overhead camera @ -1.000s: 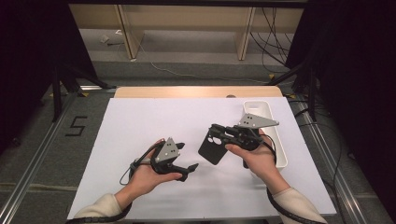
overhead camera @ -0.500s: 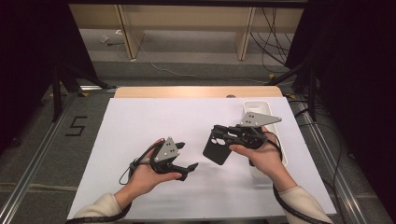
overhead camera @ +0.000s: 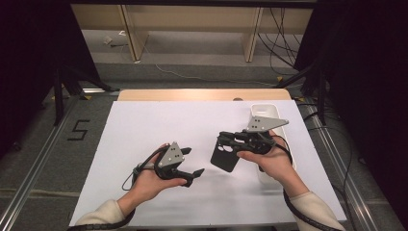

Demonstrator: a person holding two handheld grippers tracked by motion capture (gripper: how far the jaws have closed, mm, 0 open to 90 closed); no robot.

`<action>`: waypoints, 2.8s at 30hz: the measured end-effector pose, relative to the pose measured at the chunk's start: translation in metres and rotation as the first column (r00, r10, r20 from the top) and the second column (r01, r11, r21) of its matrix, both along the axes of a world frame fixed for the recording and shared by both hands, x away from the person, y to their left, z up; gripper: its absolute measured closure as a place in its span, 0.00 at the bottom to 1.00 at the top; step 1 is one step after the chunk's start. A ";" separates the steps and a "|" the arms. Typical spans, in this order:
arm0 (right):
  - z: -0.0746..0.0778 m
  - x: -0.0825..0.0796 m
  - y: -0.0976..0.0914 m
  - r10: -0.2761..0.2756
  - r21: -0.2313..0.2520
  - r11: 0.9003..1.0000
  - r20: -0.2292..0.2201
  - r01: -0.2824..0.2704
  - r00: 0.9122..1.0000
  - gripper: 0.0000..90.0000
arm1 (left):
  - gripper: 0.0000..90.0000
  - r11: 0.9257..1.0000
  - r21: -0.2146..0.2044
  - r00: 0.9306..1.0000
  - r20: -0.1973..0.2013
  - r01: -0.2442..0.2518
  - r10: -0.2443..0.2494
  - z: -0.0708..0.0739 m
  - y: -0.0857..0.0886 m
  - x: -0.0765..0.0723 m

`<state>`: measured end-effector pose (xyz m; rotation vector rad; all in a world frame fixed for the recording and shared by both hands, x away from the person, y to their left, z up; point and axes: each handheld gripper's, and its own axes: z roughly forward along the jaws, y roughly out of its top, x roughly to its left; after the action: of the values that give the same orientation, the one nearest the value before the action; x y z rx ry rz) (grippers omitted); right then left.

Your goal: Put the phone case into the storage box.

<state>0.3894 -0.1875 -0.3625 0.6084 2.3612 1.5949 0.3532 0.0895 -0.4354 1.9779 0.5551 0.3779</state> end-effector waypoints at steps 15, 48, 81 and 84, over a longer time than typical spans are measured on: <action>0.000 -0.002 0.003 0.023 -0.015 1.000 -0.008 -0.023 1.000 0.87 | 0.23 1.000 0.006 1.000 -0.002 0.007 -0.007 -0.002 0.000 0.002; 0.005 -0.008 0.011 0.086 -0.014 0.996 -0.002 -0.086 0.996 0.87 | 0.45 0.998 -0.020 0.998 -0.017 0.055 -0.055 0.000 -0.008 0.008; 0.000 -0.013 0.023 0.169 -0.018 0.985 -0.035 -0.170 0.985 0.87 | 0.70 0.975 0.032 0.975 -0.055 0.219 -0.217 -0.018 -0.026 0.012; -0.001 -0.012 0.022 0.180 -0.010 0.983 -0.038 -0.181 0.983 0.87 | 0.77 0.969 0.038 0.968 -0.058 0.245 -0.243 -0.017 -0.023 0.013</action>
<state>0.3771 -0.1654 -0.3633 0.4349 2.5151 1.6523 0.3666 0.0666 -0.4521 2.0758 0.3317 0.1868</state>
